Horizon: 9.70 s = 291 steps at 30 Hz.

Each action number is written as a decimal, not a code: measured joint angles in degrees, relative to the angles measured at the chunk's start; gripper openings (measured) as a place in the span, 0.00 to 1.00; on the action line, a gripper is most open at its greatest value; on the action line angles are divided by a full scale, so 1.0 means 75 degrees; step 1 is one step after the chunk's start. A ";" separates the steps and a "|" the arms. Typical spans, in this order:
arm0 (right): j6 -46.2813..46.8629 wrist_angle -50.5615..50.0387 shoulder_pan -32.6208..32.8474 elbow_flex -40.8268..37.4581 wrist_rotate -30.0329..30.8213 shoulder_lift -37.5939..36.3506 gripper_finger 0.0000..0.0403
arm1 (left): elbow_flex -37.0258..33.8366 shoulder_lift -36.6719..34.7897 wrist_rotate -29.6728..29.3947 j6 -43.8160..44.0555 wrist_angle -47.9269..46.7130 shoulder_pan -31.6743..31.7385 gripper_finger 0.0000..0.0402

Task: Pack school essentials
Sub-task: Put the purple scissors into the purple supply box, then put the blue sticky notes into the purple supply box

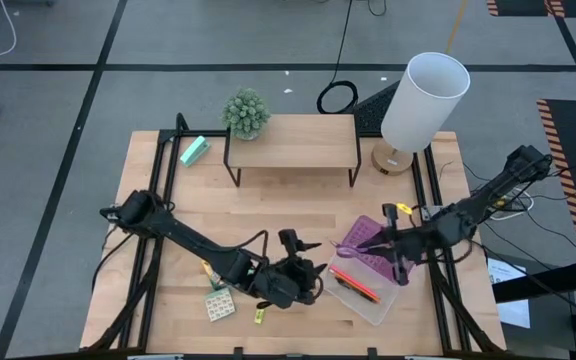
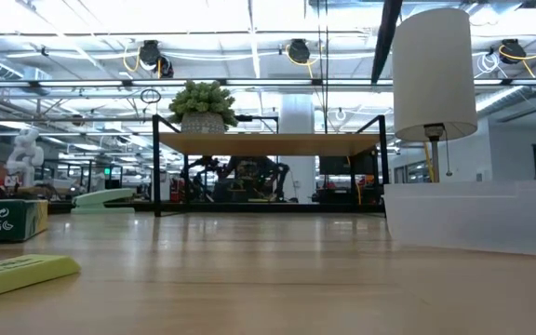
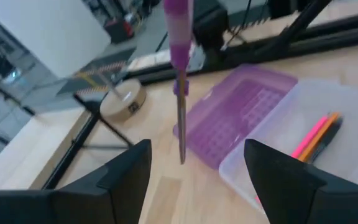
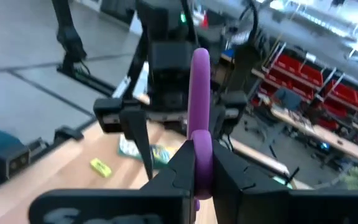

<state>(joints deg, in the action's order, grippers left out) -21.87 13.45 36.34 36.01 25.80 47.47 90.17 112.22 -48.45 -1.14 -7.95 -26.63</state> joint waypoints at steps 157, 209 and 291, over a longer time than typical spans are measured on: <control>0.3476 -0.3189 -0.1896 0.0612 0.0716 0.2089 0.19 | -0.0990 -0.0528 -0.3317 -0.5764 -0.1692 0.0586 0.09; 1.1060 -0.5425 0.1899 0.0618 -0.0908 0.2427 0.19 | -0.0979 -0.0536 -0.2308 0.2201 -0.4732 0.0262 0.68; 0.6787 -0.5424 0.1551 0.0615 0.1778 0.1426 0.50 | -0.0987 -0.0699 0.1537 0.7578 -0.4917 -0.1959 0.67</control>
<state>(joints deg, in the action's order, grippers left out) 29.04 -27.23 47.97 40.62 39.13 58.16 82.76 106.98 -36.93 55.70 -44.83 -41.32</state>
